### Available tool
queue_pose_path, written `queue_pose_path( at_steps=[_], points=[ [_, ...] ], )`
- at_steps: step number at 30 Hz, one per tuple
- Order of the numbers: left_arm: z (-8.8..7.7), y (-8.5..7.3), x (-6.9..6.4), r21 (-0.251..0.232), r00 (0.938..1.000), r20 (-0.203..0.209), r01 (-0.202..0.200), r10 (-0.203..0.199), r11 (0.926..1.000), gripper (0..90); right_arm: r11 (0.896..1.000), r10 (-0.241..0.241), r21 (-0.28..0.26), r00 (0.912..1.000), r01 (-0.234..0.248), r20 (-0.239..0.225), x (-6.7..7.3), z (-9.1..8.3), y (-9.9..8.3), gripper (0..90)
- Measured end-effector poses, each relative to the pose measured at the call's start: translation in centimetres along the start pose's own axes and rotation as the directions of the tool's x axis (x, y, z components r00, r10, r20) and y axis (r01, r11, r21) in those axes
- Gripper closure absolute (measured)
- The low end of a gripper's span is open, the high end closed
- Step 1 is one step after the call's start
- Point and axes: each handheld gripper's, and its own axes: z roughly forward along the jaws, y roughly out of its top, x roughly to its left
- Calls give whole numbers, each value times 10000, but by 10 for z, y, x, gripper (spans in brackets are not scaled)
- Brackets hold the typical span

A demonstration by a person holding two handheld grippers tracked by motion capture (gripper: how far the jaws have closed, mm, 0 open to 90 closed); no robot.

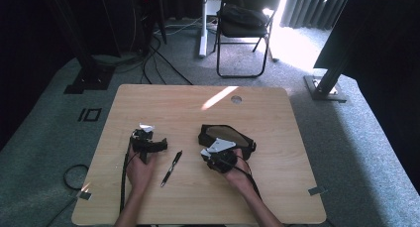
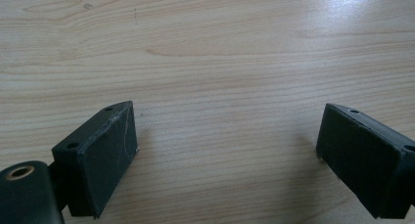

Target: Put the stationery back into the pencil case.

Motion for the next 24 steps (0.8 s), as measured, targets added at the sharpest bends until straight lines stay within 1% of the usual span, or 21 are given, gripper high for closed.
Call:
queue_pose_path(
  at_steps=[24],
  points=[
    [0, 0, 0, -2, 10000, 1, 1, -1, 10000, 83, 9988, -88, -486, 9999, 93, 103, 0, -16, 10, 714]
  ],
)
